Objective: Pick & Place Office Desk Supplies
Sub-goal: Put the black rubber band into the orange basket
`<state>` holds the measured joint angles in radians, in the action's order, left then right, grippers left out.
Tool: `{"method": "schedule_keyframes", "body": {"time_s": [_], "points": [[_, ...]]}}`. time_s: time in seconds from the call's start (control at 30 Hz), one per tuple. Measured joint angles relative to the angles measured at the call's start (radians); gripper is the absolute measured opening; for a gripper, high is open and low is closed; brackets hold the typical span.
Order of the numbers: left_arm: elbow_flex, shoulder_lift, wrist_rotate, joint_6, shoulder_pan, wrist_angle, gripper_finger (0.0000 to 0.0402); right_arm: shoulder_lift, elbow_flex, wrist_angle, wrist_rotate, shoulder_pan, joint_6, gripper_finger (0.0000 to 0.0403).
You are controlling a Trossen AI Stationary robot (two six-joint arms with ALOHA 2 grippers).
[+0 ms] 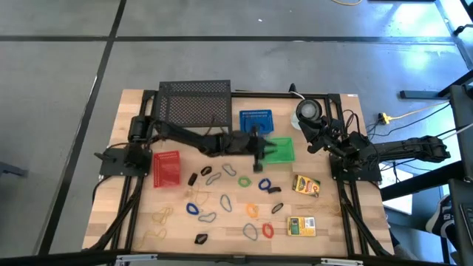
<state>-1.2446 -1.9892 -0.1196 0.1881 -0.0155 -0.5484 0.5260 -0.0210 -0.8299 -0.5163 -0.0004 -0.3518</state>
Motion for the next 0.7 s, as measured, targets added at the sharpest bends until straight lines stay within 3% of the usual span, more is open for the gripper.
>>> {"method": "schedule_keyframes", "body": {"time_s": [0.2, 0.33, 0.47, 0.7], "points": [[0.000, 0.022, -0.129, 0.089, -0.151, 0.083, 0.0084, 0.000, 0.000, 0.000, 0.000, 0.000, 0.000, 0.0166], [0.000, 0.084, -0.295, 0.059, -0.232, 0.337, 0.0084, 0.000, 0.000, 0.000, 0.000, 0.000, 0.000, 0.0166], [0.000, 0.161, -0.362, -0.157, -0.282, 0.667, 0.0081, 0.000, 0.000, 0.001, 0.000, 0.000, 0.000, 0.0166], [0.000, 0.242, -0.294, -0.580, -0.314, 1.215, 0.0073, 0.000, 0.000, 0.001, 0.000, 0.000, -0.001, 0.0166]]}}
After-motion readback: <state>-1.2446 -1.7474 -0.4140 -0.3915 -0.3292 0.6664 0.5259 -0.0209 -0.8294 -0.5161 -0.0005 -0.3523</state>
